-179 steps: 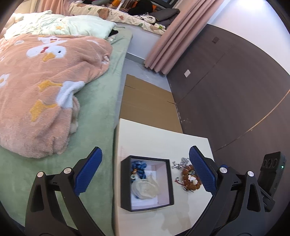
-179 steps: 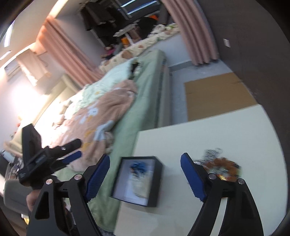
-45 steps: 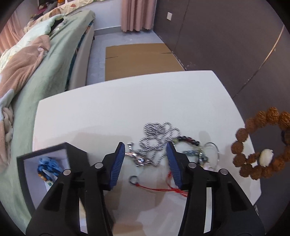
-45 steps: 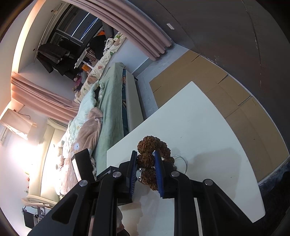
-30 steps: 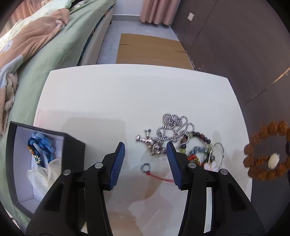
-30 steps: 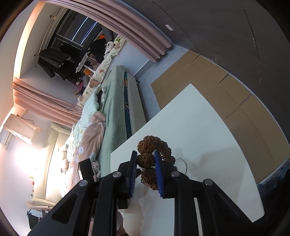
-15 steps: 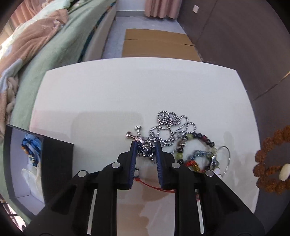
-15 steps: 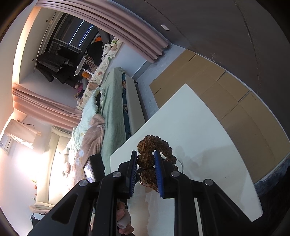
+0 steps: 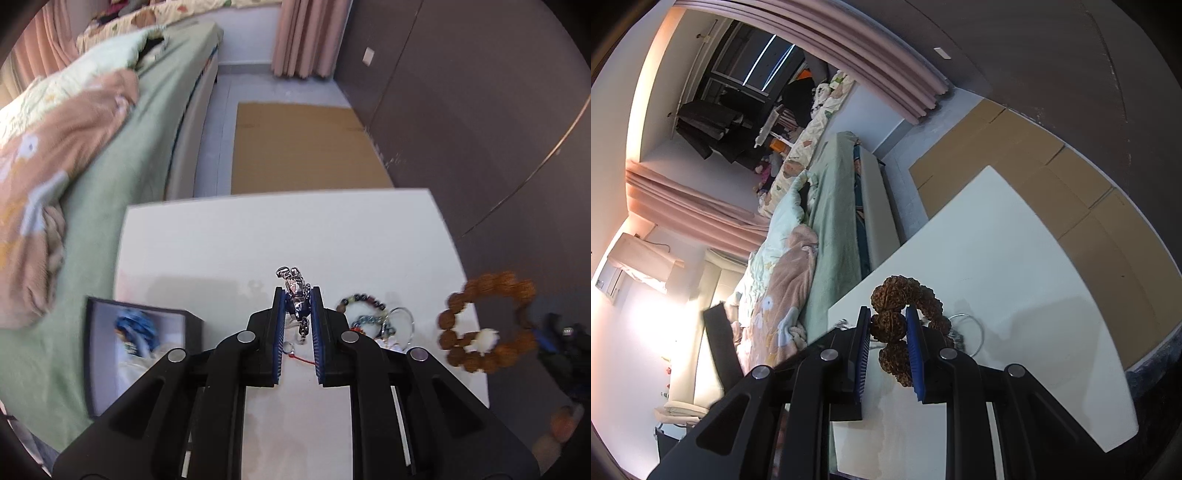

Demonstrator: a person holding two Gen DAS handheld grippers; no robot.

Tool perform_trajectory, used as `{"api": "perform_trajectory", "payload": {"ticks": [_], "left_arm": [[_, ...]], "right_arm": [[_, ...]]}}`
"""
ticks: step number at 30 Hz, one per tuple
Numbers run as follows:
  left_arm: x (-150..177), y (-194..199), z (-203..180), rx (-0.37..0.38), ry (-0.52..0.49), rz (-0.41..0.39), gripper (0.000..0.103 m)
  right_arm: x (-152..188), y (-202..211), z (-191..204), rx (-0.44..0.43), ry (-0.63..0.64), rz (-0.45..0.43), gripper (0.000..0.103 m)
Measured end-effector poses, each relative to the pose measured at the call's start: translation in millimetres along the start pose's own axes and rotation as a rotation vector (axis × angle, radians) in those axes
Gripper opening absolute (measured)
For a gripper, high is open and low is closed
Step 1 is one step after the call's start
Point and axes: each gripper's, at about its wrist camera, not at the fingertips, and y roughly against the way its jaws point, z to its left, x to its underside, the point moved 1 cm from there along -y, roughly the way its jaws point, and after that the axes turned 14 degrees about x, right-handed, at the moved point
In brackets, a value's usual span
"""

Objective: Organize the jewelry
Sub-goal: 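Release the chain into the black box with the left gripper while the right holds the bracelet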

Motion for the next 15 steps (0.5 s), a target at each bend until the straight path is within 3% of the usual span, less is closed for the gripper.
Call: {"api": "perform_trajectory", "payload": {"ticks": [15], "left_arm": [[-33,129,2,0.013,-0.078,-0.191,0.014]], "right_arm": [[14,-5,49,-0.079,0.082,-0.016,0.019]]}}
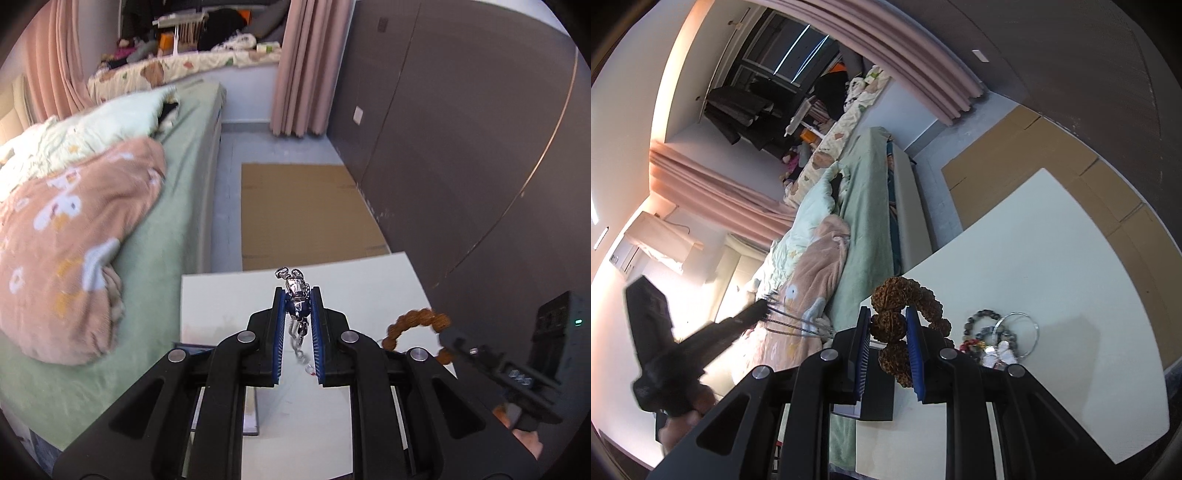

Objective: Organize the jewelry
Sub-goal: 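Release the chain into the black box with the left gripper while the right holds the bracelet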

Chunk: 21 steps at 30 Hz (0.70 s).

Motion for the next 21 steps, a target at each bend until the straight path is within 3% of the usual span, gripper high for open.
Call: {"api": "perform_trajectory", "payload": {"ticks": [13,21], "left_arm": [[-36,112,-10,-0.005,-0.071,-0.178,0.014],[-46,151,-4,-0.029,-0.080,-0.237,0.014]], "right_arm": [[9,-13,29,-0.020,0.061,0.015,0.019],[15,-7,45,-0.049,0.108,0.005,0.019]]}}
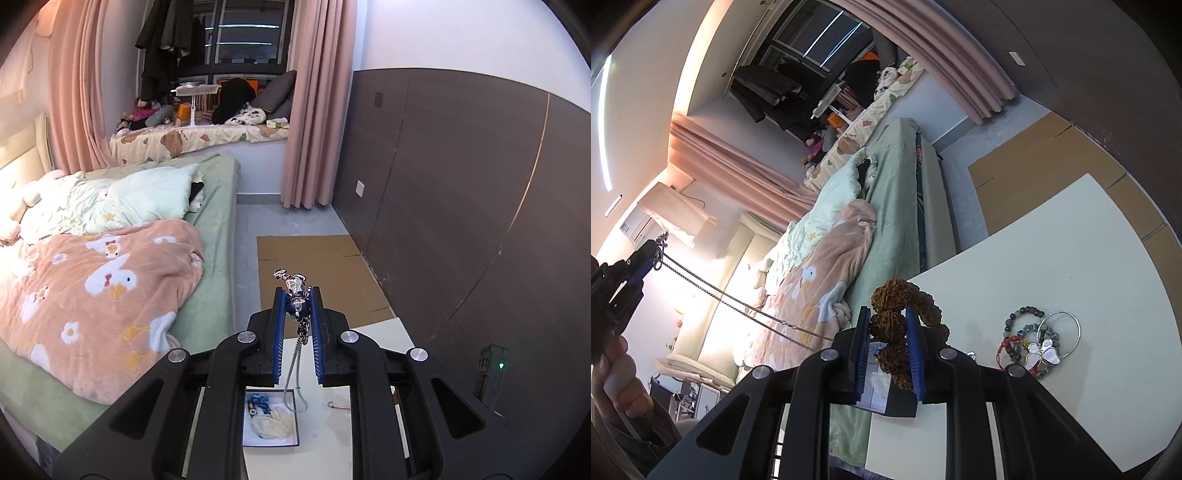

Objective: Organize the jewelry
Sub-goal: 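Release the chain into the black box with the left gripper while the right holds the bracelet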

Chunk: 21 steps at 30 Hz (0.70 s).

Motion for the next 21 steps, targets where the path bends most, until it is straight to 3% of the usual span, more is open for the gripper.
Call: {"api": "perform_trajectory", "payload": {"ticks": [21], "left_arm": [[43,-49,44,0.061,0.103,0.091,0.014]], "right_arm": [[7,-8,24,0.002,0.072,0.012,0.019]]}}
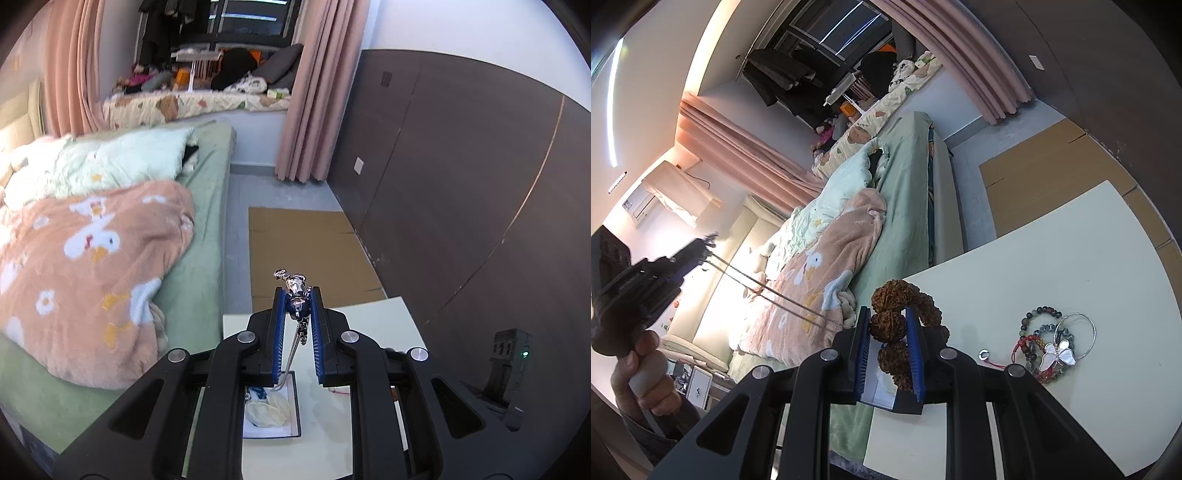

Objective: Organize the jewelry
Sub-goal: 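Release the chain into the black box with the left gripper while the right holds the bracelet, then lower the brown bracelet into the black box and open the right gripper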

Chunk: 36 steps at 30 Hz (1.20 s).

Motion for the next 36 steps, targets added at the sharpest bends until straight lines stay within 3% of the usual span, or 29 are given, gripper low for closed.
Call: {"api": "perform_trajectory", "payload": {"ticks": [8,10,12,18,22,32,34,35,36], "left_arm": [[51,-60,34,0.063,0.105,0.111,0.014],[63,-73,41,0.085,0.129,0.131,0.028],[74,-77,48,0.084,0.146,0.119,0.060],[108,-81,90,0.065,0.222,0.100,0.064],[108,-72,110,0.036,0.220,0.085,0.079],[114,-50,154,-0.005,0.273,0.050,0.095],[116,-48,157,0.001,0.277,0.049,0.096],[117,-48,158,0.006,0.277,0.051,0.096],[117,-48,158,0.010,0.276,0.052,0.096]], "right_arm": [[0,2,10,-0.013,0.012,-0.013,0.019],[1,2,14,-0.022,0.015,-0.017,0.019],[2,0,18,-0.028,0.019,-0.017,0.019],[10,-16,36,-0.041,0.029,0.008,0.019],[19,-35,53,-0.039,0.056,0.047,0.019],[38,-75,87,0.007,0.123,0.099,0.022],[43,-83,93,-0.024,0.135,0.132,0.039],[45,-85,95,-0.031,0.138,0.138,0.061],[46,-84,96,-0.025,0.141,0.125,0.065]]}}
